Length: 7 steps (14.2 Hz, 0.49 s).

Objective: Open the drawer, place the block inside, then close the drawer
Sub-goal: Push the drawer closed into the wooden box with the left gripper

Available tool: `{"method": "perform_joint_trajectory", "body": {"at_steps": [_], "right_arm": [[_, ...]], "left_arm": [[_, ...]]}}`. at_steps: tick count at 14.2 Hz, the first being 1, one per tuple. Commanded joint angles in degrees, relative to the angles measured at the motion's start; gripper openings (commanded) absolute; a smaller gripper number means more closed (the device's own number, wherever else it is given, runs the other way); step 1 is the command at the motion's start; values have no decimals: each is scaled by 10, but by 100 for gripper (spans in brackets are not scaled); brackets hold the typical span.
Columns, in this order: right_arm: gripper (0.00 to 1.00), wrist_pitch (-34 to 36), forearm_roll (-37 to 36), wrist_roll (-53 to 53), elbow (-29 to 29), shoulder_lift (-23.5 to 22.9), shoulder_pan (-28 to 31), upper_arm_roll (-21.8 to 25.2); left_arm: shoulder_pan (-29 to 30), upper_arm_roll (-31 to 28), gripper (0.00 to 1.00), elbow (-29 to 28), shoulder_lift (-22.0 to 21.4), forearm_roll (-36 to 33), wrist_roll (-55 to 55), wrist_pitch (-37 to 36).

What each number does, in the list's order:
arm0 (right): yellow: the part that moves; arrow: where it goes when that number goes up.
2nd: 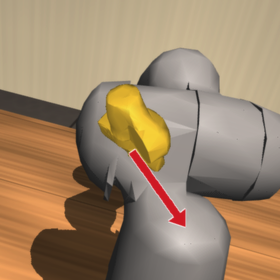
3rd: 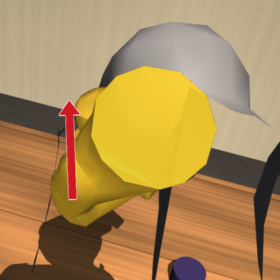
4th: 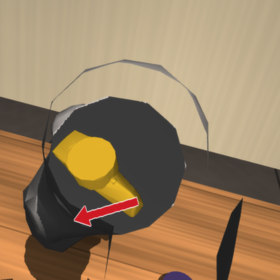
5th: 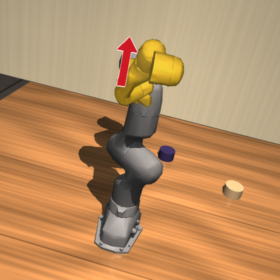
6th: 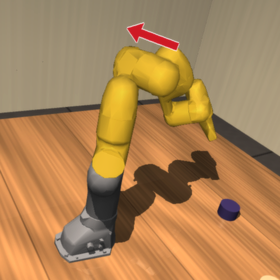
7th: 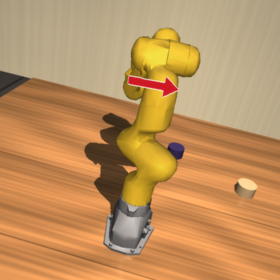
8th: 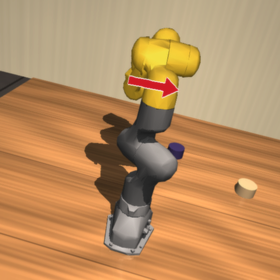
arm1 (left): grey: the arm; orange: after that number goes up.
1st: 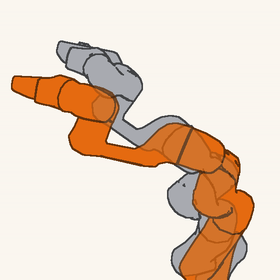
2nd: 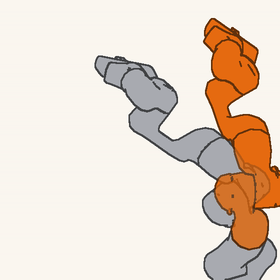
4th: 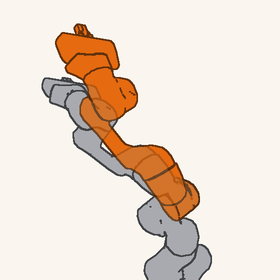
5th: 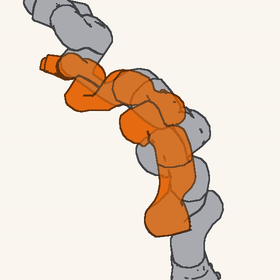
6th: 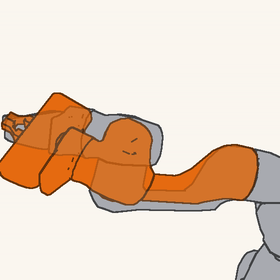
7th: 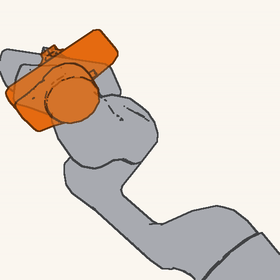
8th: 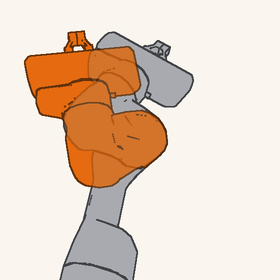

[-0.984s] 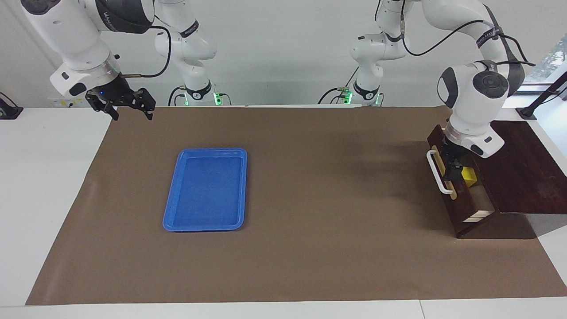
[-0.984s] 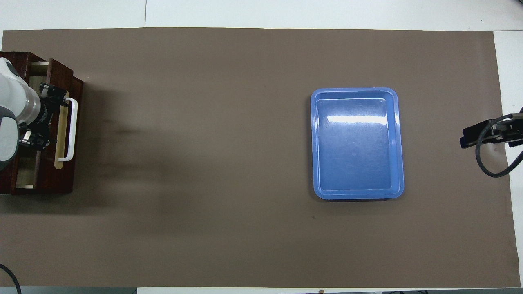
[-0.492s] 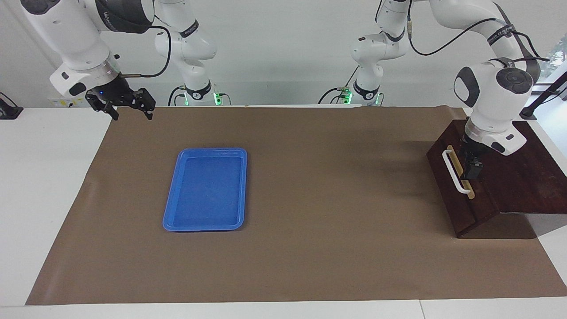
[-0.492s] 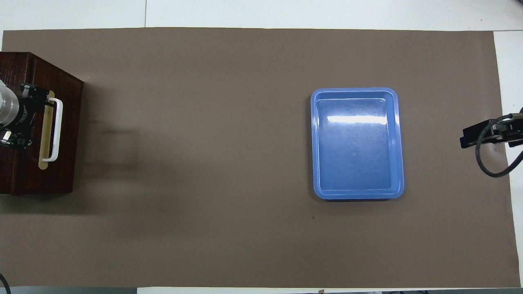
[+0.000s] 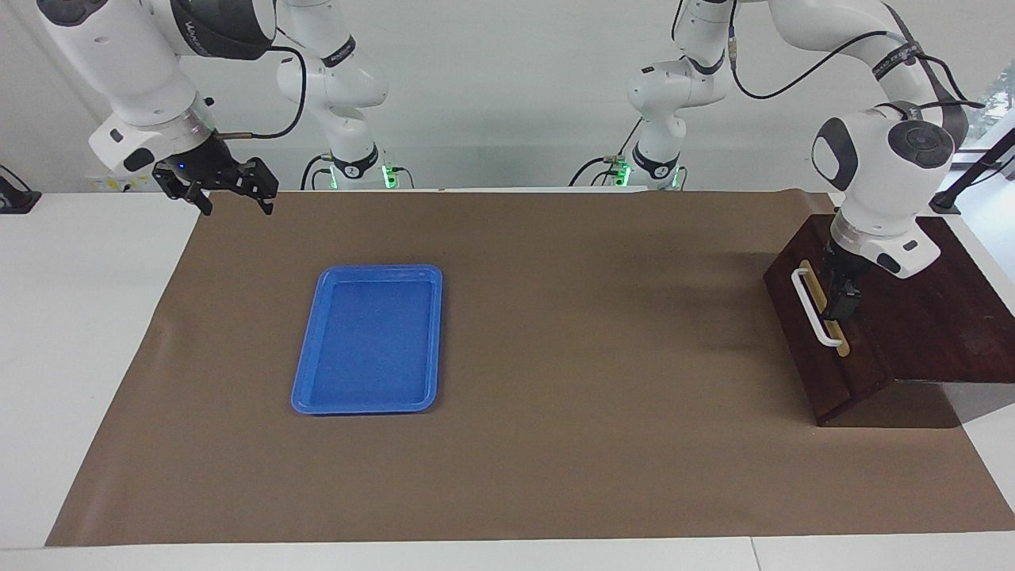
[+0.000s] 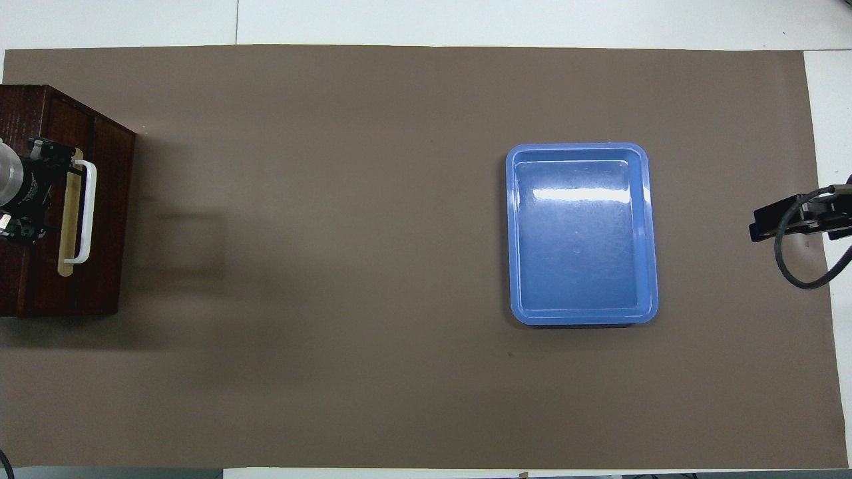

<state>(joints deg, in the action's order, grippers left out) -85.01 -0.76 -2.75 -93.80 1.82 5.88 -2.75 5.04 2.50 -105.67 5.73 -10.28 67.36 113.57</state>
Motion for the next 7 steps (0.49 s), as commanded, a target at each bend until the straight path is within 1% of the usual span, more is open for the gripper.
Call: {"method": "perform_joint_trajectory", "body": {"at_steps": [1,2,4,7], "right_arm": [[100,6,9,-7,-9,10,14,-9],[100,6,9,-7,-9,10,14,-9],[100,6,9,-7,-8,11,14,-9],[100,6,9,-7,-9,10,14,-9]], "left_arm": [[-21,3,100,55,-19,57,-74,-94],[-29,2,100,65,-30,74,-118,-123],[-35,3,100,69,-52,100,-206,-149],[-38,13,100,68,-73,100,-339,-176]]}}
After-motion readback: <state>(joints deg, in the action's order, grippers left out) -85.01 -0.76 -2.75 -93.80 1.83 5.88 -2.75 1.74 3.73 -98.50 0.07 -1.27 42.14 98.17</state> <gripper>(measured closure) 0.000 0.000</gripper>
